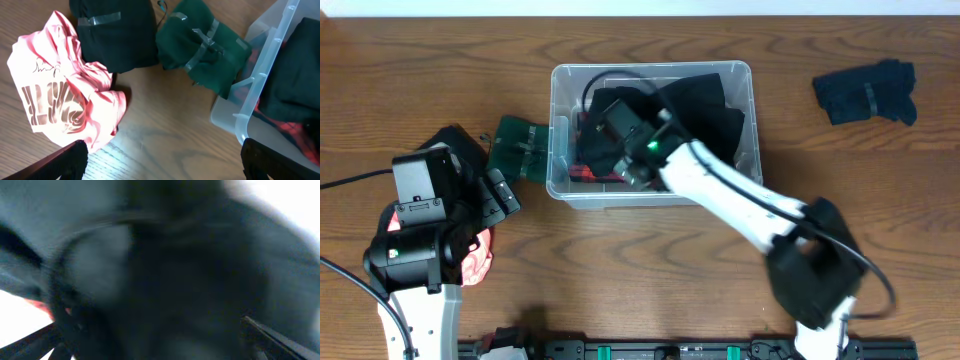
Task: Pack container
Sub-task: 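Place the black garment into the bin over the plaid shirt, then grasp the remaining black cloth at the right table edge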
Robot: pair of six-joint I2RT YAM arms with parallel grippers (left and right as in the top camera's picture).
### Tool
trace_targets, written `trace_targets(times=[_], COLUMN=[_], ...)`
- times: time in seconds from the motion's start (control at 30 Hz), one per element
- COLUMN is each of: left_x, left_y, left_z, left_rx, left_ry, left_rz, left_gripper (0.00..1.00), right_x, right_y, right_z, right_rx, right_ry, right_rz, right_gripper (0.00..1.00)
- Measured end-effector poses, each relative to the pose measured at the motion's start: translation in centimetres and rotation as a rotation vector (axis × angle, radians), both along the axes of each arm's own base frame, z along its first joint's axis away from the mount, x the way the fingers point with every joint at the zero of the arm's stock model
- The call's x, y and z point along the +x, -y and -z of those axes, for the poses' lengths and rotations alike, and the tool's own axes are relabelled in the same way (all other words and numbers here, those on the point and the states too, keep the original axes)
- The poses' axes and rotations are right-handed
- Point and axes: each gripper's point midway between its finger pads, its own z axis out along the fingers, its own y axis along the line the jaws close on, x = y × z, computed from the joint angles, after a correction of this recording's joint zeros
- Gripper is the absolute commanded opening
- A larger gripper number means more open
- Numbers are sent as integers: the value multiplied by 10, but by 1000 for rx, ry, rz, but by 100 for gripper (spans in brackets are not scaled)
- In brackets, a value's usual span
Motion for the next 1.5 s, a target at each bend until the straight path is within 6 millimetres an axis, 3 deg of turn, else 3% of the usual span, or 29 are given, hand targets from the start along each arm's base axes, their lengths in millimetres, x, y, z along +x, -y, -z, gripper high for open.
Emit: trace_targets(times=[0.1, 0.2, 0.23, 0.3, 0.33, 0.43, 0.57, 0.7, 0.9, 1.03, 1.17, 1.23, 1.37, 1.4, 1.5], left_x=[0, 0, 0, 0, 0, 0, 0, 0, 1, 2, 3, 3, 4, 4, 4], left_y=[-1, -1, -1, -1, -1, -1, -1, -1, -1, -1, -1, -1, -1, -1, -1], left_z=[0, 0, 0, 0, 0, 0, 0, 0, 4, 7, 8, 9, 10, 10, 10], left_rx=[3, 3, 3, 3, 3, 3, 3, 3, 1, -1, -2, -3, -3, -3, -3], left_ry=[-1, -1, -1, -1, -1, -2, -1, -1, -16, -30, -38, -42, -45, -46, -45], left_rz=[-2, -3, -2, -3, -2, -2, -3, -3, -2, -2, -3, -3, -3, -3, -3], left_gripper=[98, 98, 98, 98, 98, 98, 98, 98, 98, 98, 98, 98, 98, 98, 98], right_x=[27, 49, 54, 57, 58, 69, 86, 96, 107, 111, 133, 144, 151, 151, 148], right_y=[43, 130, 169, 228, 257, 313, 354, 372, 398, 413, 414, 414, 408, 406, 404], right_z=[-87, -170, -188, -199, -192, -152, -74, -2, 74, 108, 103, 100, 113, 117, 121], right_rx=[133, 218, 227, 207, 196, 173, 224, 436, 852, 959, 1066, 1110, 1168, 1171, 1184], right_ry=[179, 350, 390, 415, 397, 308, 150, 22, -102, -132, -79, -56, -87, -100, -125], right_rz=[108, 282, 353, 468, 526, 653, 778, 970, 1337, 1454, 1424, 1390, 1375, 1379, 1386], right_gripper=[99, 99, 99, 99, 99, 99, 99, 99, 99, 99, 97, 77, 10, 1, 1])
